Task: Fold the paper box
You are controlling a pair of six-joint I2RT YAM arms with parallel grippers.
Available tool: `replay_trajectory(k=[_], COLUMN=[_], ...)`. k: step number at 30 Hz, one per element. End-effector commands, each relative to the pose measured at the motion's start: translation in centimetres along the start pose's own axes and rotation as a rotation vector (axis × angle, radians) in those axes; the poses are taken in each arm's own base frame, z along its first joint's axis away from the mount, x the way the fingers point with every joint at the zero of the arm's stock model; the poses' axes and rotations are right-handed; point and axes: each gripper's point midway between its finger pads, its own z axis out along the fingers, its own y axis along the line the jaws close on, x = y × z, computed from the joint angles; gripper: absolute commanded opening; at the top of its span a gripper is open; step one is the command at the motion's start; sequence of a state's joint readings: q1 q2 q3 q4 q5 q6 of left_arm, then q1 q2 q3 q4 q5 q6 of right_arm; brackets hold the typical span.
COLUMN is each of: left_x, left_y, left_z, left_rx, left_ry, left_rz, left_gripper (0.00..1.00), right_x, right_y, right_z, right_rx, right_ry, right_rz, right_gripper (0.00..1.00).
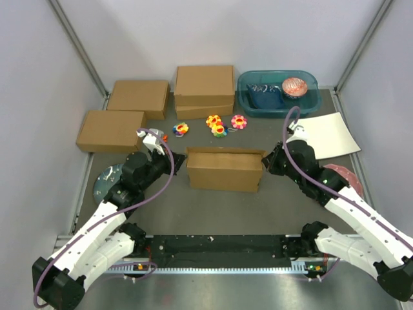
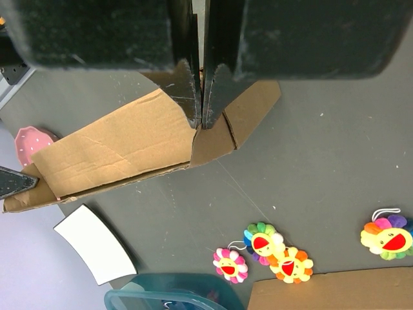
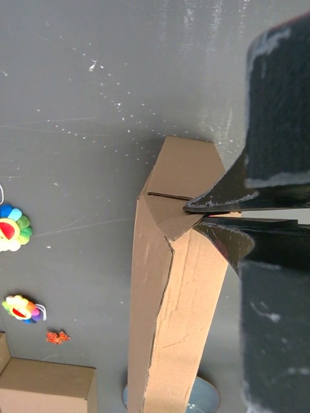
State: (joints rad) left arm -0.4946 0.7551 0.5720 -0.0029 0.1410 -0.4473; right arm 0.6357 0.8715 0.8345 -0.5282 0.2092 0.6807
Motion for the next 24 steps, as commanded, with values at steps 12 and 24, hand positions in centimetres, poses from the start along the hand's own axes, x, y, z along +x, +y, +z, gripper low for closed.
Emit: replay_trajectory(k=[12,24], left_x=[5.0,5.1], left_y=[2.1,2.6], left_z=[-0.8,-0.9], left_rx=[-0.096,-0.198], left_ry=[0.123,0.133], left_rz=[0.014,0.128], left_gripper=[0.00,0.00], right_x=[5.4,-1.0], right_y=[-3.4,-1.5], right_z=[0.9,-1.3], right_rx=[0.116,0.115], right_ry=[0.098,-0.086], right_rz=[-0.141,-0.157], right_gripper=[0.00,0.20])
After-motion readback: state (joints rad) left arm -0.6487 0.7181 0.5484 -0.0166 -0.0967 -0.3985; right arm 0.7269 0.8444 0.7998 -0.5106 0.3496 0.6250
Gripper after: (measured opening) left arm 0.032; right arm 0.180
